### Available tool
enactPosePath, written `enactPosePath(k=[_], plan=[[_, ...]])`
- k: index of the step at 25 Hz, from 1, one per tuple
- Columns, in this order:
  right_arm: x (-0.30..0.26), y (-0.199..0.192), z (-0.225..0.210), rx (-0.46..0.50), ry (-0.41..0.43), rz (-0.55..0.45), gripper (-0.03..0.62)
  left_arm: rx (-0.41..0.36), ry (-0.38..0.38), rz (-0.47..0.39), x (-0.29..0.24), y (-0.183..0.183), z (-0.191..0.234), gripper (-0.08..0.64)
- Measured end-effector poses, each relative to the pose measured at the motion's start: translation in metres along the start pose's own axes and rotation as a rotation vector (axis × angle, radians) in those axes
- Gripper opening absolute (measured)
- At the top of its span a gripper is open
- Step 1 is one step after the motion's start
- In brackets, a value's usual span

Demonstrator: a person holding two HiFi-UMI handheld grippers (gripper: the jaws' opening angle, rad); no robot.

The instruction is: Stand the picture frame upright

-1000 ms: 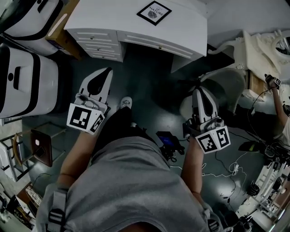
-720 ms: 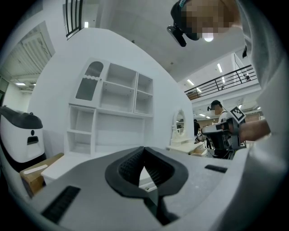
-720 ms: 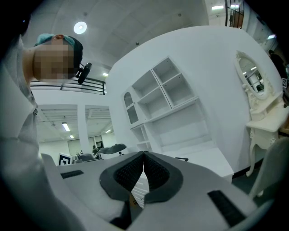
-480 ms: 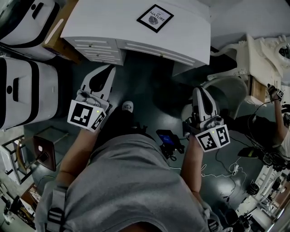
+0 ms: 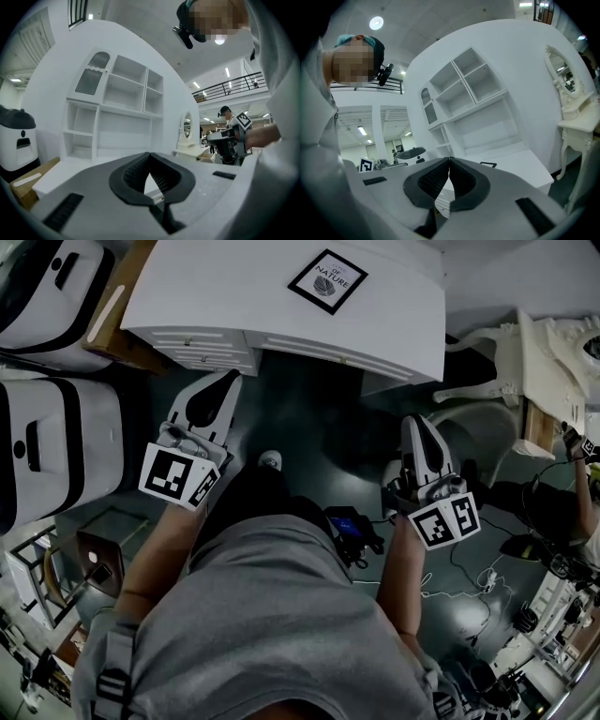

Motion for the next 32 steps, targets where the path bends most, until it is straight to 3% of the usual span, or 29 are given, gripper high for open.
enactPosePath(k=[11,21,32], plan=[[-0.022,-0.001,0.000,0.007,-0.034,0.053,0.028,0.033,0.007,0.022,-0.004,-0.007,0.038,0.008],[-0.052,0.003,-0.017,0.005,0.027,0.034,0.028,0.043,0.051,-0.007,-0.010,0.001,0.047,0.008],[-0.090,0.022,-0.066,-0.008,0.073,0.007,0.028,0.037,0.094,-0.039,-0.057,0.021,0.047,0.008]])
Point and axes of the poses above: the fingertips, and each gripper's own axes: x backward along the fingers, z to its left, y out of its top, the point moved 1 cm from there along x, backward along the fingers, and after that the axes turned 14 degrees about x, right-handed, at the moved point
